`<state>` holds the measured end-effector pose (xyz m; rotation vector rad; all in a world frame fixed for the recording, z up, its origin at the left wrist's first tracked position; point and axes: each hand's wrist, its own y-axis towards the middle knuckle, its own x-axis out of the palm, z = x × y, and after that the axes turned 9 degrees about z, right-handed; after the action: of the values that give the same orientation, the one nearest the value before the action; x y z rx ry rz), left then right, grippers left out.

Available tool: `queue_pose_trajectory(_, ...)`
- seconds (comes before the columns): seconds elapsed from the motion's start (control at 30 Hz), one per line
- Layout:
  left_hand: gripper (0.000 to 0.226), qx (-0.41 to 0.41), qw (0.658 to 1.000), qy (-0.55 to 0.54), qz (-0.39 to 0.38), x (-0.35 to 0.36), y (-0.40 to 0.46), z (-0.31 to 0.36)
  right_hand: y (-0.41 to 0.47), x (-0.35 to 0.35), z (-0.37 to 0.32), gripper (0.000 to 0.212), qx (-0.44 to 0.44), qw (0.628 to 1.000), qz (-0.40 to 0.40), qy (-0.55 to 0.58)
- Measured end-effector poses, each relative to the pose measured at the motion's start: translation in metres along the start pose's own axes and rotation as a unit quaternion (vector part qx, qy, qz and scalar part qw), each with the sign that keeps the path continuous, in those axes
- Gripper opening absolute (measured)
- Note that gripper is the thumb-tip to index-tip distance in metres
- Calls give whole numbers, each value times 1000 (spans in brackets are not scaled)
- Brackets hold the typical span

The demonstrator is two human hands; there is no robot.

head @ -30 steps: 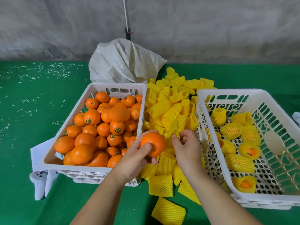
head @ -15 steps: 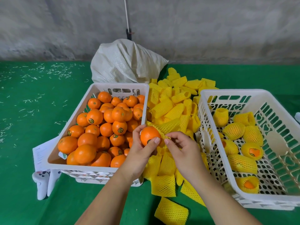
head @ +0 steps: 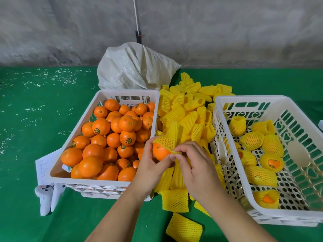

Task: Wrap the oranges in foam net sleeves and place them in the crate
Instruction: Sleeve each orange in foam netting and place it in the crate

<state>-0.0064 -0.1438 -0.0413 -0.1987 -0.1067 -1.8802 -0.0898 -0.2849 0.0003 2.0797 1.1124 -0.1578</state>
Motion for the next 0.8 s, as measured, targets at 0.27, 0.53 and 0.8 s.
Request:
queue_pose_trajectory(0.27, 69, -58, 997, -24, -38, -2, 1, 1, -3, 7, 18, 30, 41, 999, 15, -4)
queue_pose_trajectory(0.53, 67, 4, 1000, 9, -24, 5, -5, 4, 3, -1, 21, 24, -30, 996, 74, -31)
queue_pose_trajectory(0.8, 43, -14, 995, 1, 99, 26, -12, 4, -15, 11, 18, 28, 14, 999, 41, -16)
